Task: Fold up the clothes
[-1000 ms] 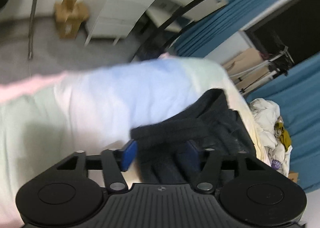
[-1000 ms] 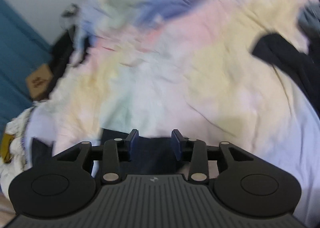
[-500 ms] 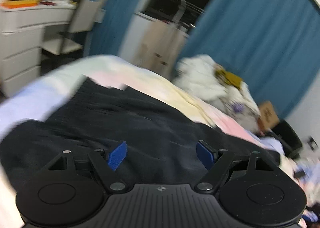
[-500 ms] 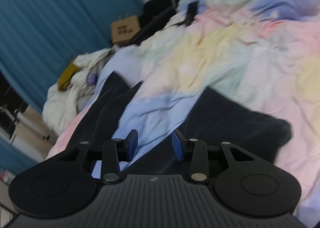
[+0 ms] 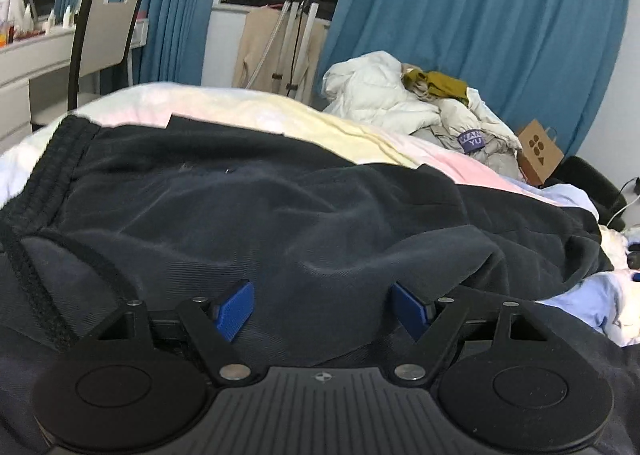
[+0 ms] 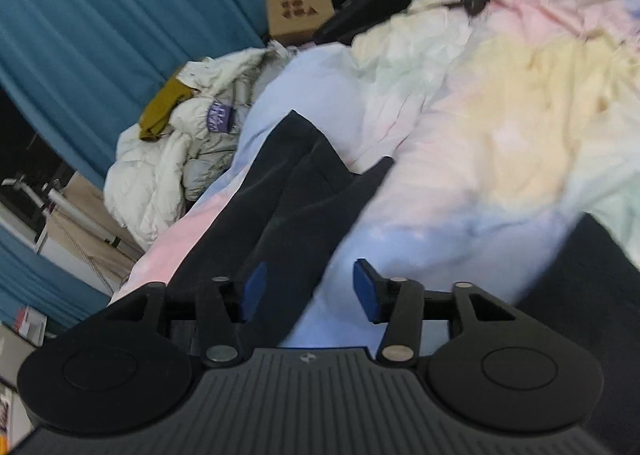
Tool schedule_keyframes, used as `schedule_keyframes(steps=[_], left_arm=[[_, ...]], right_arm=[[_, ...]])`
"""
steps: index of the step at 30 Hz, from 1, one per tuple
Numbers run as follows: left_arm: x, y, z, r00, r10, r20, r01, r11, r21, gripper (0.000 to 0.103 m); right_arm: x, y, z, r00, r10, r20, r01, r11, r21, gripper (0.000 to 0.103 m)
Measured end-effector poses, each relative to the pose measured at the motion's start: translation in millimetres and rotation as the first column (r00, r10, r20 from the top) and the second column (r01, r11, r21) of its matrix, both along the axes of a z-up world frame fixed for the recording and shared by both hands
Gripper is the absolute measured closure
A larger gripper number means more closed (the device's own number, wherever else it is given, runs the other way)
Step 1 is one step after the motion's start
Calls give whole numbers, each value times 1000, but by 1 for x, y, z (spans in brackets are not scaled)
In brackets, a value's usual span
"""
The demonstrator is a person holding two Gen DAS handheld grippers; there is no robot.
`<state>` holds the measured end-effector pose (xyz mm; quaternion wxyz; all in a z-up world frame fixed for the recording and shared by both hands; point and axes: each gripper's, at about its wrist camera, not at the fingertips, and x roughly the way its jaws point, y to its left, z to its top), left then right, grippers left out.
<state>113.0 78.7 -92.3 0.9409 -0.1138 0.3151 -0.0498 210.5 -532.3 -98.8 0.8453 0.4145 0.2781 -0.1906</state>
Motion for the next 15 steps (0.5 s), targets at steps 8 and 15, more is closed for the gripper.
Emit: schedule_keyframes(steps=[8, 15], left_arm=[[20, 4, -12, 1000, 4, 19, -3, 999, -40, 25], [32, 13, -25, 1000, -2, 3, 2, 996, -94, 26]], right_arm=[[91, -27, -47, 993, -71, -97, 83, 988, 127, 34], [119, -34, -55, 966, -149, -210, 145, 989, -37, 100]])
